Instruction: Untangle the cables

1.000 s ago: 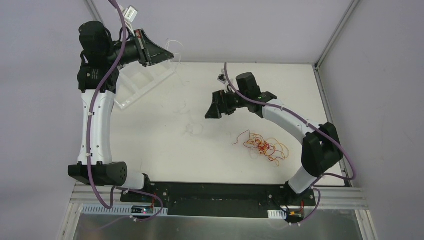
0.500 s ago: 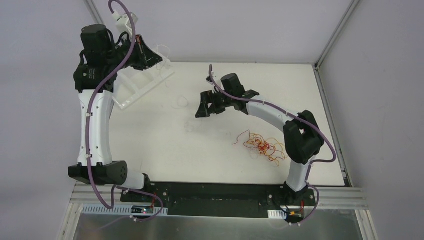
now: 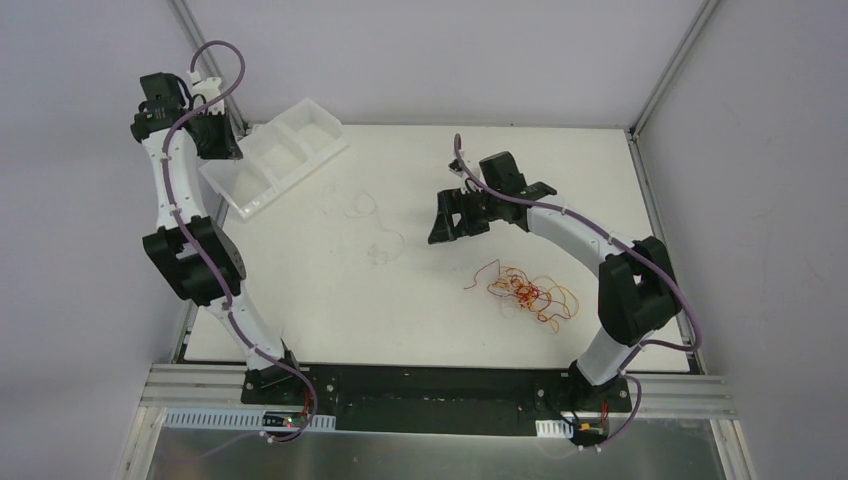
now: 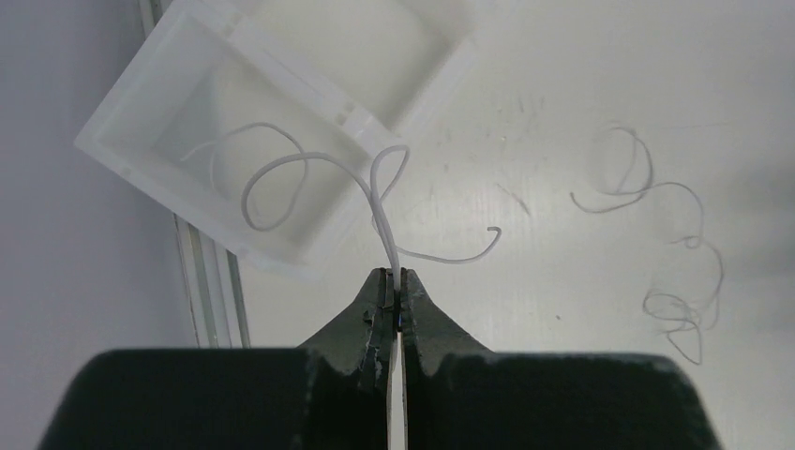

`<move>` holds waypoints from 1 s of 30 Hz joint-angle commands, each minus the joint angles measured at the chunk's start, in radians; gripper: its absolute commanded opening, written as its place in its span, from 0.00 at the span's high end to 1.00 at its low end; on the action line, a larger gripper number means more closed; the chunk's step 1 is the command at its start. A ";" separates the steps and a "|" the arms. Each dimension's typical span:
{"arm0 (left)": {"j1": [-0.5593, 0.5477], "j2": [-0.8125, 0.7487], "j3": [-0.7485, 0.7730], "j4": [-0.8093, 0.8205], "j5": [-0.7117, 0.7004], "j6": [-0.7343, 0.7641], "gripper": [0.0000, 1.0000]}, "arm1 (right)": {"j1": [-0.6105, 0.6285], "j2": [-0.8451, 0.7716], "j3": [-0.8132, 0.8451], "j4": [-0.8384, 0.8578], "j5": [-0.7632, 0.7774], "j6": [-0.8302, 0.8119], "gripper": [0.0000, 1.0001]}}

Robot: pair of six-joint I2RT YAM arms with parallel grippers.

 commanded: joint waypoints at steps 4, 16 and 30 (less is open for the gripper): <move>0.072 0.165 0.177 0.001 0.003 0.098 1.00 | -0.020 -0.023 -0.013 -0.067 -0.045 -0.028 0.11; 0.088 0.268 0.196 0.023 -0.110 0.158 1.00 | -0.024 0.025 0.010 -0.094 -0.084 -0.022 0.13; -0.049 -0.058 -0.180 0.000 0.143 0.306 0.15 | -0.026 0.043 0.022 -0.109 -0.083 -0.005 0.13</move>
